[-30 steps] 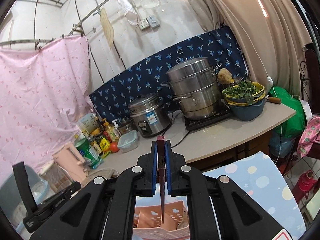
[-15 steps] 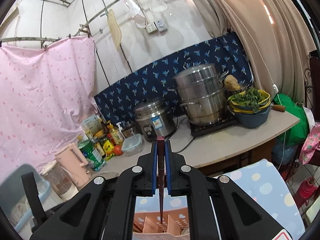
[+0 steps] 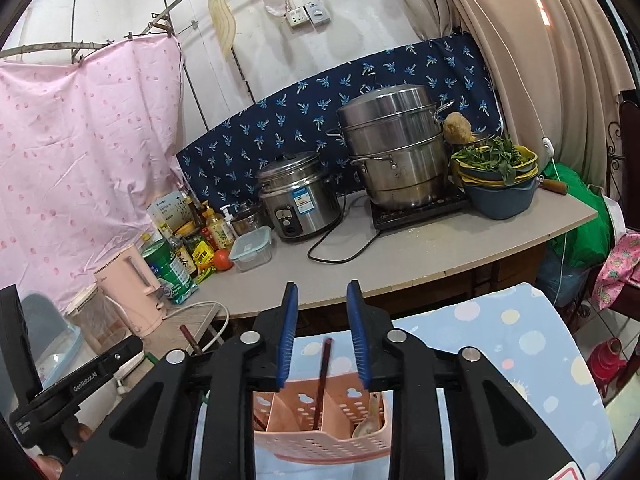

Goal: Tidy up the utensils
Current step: 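Insert the green chopstick into the basket and open the left tool while the right tool drops its chopstick in, then move both tools back down toward the remaining chopsticks on the table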

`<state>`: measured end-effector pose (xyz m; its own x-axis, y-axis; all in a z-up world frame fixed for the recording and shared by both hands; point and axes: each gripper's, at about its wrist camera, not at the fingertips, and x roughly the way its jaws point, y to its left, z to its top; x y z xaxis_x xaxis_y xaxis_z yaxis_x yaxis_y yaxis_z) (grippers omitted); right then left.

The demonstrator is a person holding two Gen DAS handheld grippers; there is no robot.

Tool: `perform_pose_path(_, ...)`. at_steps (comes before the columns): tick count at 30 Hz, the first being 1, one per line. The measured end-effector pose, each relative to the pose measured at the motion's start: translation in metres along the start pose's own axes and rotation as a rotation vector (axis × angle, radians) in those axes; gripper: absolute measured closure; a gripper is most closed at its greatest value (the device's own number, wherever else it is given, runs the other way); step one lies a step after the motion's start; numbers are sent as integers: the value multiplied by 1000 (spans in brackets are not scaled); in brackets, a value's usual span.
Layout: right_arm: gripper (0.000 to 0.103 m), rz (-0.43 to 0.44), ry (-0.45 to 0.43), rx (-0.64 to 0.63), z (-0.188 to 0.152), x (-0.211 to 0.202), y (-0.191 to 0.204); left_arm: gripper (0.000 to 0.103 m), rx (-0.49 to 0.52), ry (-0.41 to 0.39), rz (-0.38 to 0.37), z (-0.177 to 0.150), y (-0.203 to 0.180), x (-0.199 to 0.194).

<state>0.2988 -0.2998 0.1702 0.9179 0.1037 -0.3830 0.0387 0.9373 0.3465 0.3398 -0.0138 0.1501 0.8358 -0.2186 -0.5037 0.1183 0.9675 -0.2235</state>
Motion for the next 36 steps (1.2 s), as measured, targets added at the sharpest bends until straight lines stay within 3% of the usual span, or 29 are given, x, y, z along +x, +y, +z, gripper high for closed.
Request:
perform_pose_path(6,77,11,15,-4,-8,-21,2,74,-3,1,-1,-6,2,-20)
perform_pose_path(12,77,28,80,-25,-41,-53,5,69,17,31,3,-28,1,-48)
perform_pose_path(26,77,12,339,-55,-177,-130,-8,61,56,232,9,-150,10,-101)
perform_pose_path(36,77,-27,495,-91,-259,-149,-17,61,67,342,45,-220,22,-111)
